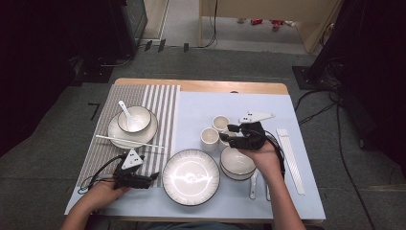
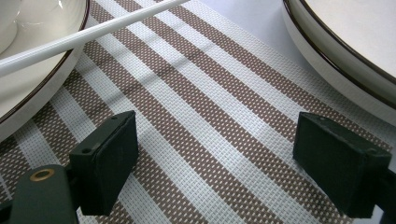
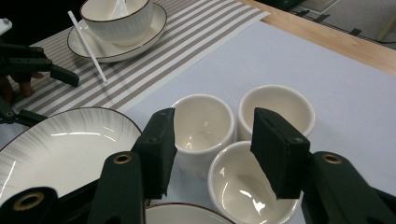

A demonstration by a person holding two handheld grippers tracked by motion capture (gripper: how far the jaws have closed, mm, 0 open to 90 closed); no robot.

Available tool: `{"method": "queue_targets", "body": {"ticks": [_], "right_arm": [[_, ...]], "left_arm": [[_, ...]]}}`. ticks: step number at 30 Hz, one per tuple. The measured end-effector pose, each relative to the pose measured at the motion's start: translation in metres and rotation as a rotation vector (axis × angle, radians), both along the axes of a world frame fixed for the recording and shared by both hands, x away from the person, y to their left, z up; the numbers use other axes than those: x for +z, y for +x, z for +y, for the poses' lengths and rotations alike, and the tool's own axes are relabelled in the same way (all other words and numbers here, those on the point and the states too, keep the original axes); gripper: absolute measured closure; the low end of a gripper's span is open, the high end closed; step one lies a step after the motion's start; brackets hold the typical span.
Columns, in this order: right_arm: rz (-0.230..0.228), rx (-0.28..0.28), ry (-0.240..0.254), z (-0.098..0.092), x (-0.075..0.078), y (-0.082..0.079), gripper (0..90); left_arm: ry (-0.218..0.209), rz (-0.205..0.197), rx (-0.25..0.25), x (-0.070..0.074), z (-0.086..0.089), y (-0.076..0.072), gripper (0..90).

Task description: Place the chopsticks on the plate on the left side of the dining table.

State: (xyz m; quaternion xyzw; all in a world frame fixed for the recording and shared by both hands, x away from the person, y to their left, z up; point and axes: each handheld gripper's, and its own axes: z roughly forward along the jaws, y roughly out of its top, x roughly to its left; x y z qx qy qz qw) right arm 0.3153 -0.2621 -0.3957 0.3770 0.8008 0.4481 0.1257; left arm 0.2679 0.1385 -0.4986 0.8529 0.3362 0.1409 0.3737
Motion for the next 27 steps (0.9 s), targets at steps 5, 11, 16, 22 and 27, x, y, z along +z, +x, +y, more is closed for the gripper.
{"method": "queue_targets", "body": {"ticks": [5,11,16,22,27], "right_arm": [[-0.005,-0.014,0.006,-0.007,-0.002,-0.002,48.8],[0.002,-0.041,0.001,-0.016,-0.004,-0.004,48.8],[0.002,-0.060,0.001,-0.023,-0.005,-0.005,48.4],[0.009,-0.069,0.011,-0.030,-0.005,-0.005,44.2],[0.013,-0.087,-0.011,-0.033,-0.006,-0.006,42.4]], "left_arm": [[-0.001,0.001,0.000,0.000,0.000,0.000,14.6],[-0.002,0.001,0.000,0.000,0.000,0.000,14.6],[0.000,0.001,-0.001,0.000,0.000,0.000,14.6],[0.001,0.001,-0.001,0.000,0.000,0.000,14.6],[0.000,0.000,-0.001,0.000,0.000,0.000,14.6]]}}
